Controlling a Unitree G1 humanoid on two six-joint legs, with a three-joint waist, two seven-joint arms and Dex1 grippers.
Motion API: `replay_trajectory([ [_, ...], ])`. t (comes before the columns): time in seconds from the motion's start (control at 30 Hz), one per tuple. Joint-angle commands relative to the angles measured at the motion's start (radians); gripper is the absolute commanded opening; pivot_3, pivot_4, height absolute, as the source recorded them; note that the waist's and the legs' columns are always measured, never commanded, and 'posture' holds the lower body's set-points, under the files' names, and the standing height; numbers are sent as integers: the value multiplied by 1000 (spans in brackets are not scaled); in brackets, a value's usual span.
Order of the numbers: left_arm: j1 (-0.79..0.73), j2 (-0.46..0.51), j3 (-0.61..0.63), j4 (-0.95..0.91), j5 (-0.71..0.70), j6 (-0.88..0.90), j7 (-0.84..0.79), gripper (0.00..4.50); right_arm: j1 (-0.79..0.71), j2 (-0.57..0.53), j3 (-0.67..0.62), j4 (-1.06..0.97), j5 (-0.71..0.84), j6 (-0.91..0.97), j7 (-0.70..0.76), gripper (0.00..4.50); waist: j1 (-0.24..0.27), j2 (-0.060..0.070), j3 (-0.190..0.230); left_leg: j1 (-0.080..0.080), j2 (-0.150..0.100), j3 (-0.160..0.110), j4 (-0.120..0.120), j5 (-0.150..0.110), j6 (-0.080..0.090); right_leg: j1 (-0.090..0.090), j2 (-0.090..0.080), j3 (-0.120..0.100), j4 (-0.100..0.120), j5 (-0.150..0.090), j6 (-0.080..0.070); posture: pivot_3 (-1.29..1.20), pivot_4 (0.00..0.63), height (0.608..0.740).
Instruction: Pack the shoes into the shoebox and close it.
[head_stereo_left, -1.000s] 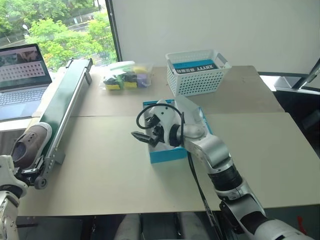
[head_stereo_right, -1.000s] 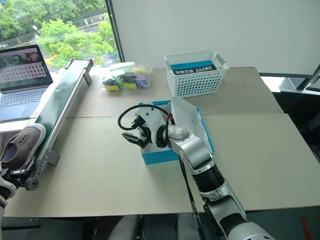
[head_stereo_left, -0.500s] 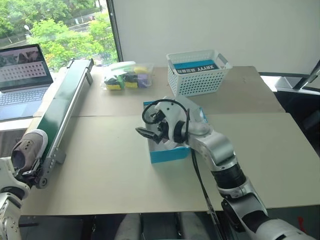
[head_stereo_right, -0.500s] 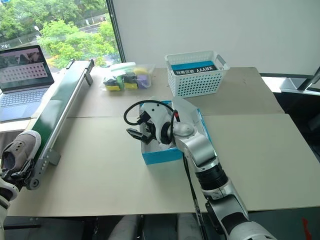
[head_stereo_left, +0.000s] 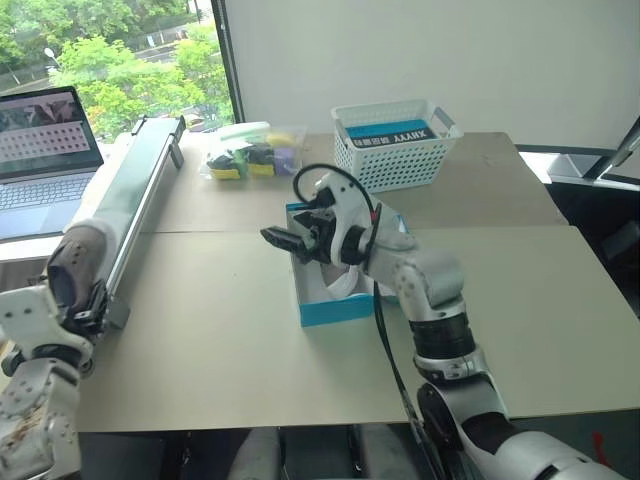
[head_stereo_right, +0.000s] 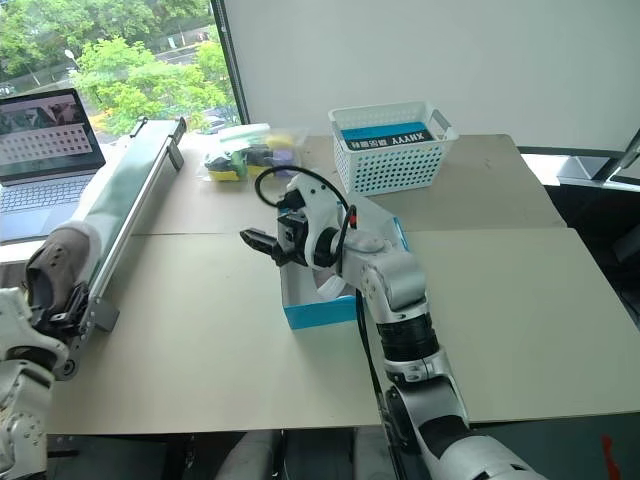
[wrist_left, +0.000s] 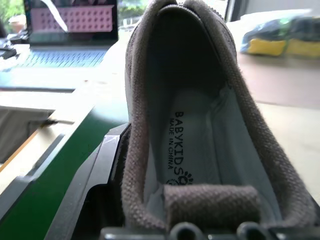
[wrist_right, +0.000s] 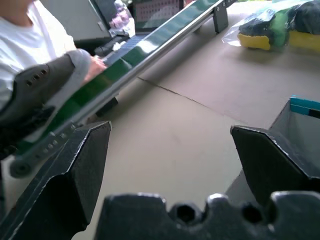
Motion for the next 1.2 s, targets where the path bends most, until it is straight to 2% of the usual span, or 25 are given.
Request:
replay_trajectory([
  [0.03,-31,-18,-145,-126,29,25,6,2411,-53,95,-174,42,195,213,-50,4500,4,0,0,0,0,0,0,0,0,0,0,0,0,0,0,0,150,729],
  [0.13,-77,-53,-235,-149,13,51,8,2411,-61,118,-205,51,274,279,-74,4500,-2,1,1,-2,0,0,0,0,0,-1,0,0,0,0,0,0,150,729],
  [0.27,-165,-107,-409,-195,12,98,-10,2411,-47,113,-185,38,310,299,-97,4500,-12,1,1,-2,0,0,0,0,0,-2,2,0,1,0,0,0,150,729],
  [0.37,-178,-135,-470,-204,13,121,-10,2411,-41,107,-182,50,322,280,-127,4500,-13,1,1,-2,0,0,0,0,0,-1,1,0,0,0,1,0,150,729],
  [0.47,-179,-143,-510,-221,16,140,-16,2411,-39,99,-181,54,337,254,-150,4500,-18,1,1,-2,0,0,0,0,0,-1,2,0,1,0,1,0,150,729],
  [0.57,-172,-144,-543,-230,16,155,-26,2411,-51,96,-233,91,352,205,-195,4500,-20,1,1,-2,0,0,0,0,1,-1,2,0,1,0,1,0,150,729],
  [0.77,-170,-135,-532,-226,14,169,-30,2411,-53,80,-263,117,390,123,-245,4500,-20,2,1,-2,0,0,1,0,1,-1,2,0,1,-1,1,0,150,729],
  [0.87,-177,-132,-522,-215,15,169,-30,2407,-49,77,-262,104,414,106,-254,3832,-21,2,1,-3,0,0,1,0,1,-1,2,0,1,-1,1,0,150,729],
  [0.93,-183,-131,-515,-209,17,171,-29,2407,-48,76,-259,96,431,100,-260,3022,-21,2,1,-2,0,0,1,0,1,-1,2,0,1,-1,1,0,150,729],
  [1.1,-176,-133,-488,-185,28,160,-15,2407,-59,87,-267,103,473,85,-294,1457,-21,2,1,-2,0,0,1,0,1,-1,2,0,0,-1,1,0,150,729],
  [1.17,-162,-125,-497,-186,43,161,-17,2407,-71,92,-277,113,498,77,-314,962,-21,2,1,-3,0,0,1,0,1,-1,2,0,0,-1,1,0,150,729],
  [1.2,-158,-122,-504,-186,54,164,-14,2407,-76,93,-280,118,516,77,-323,876,-21,2,1,-2,0,0,1,0,1,-1,2,0,0,-1,1,0,150,729],
])
